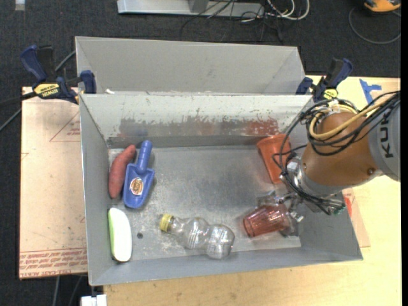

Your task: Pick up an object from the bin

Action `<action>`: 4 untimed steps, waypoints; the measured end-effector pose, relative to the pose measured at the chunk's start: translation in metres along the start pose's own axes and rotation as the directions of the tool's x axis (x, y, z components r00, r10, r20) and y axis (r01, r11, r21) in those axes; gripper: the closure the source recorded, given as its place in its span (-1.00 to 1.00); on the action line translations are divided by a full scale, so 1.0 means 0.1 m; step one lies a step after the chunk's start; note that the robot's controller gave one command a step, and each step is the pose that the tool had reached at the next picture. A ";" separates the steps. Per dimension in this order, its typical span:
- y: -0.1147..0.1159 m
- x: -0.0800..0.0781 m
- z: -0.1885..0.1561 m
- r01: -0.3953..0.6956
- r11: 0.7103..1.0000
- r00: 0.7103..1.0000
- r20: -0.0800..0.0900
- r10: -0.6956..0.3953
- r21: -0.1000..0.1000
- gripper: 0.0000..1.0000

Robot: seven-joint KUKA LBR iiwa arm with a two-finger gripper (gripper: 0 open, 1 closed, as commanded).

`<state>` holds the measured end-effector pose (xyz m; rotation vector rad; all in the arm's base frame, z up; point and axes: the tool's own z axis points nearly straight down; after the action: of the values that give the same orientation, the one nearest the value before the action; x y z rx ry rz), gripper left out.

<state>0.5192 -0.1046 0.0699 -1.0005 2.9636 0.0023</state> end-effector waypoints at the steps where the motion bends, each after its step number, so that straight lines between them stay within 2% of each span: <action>1: 0.00 0.00 0.00 0.000 1.000 1.000 0.000 0.000 0.000 1.00; 3: 0.00 0.00 0.00 0.000 1.000 1.000 0.000 0.000 0.000 1.00; 4: 0.00 0.00 0.00 0.000 1.000 1.000 0.000 0.000 -0.001 -1.00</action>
Offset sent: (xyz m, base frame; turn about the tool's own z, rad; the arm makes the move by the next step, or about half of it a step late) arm 0.0000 0.0000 0.0000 0.0000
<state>0.5190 -0.1046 0.0697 -1.0010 2.9639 0.0032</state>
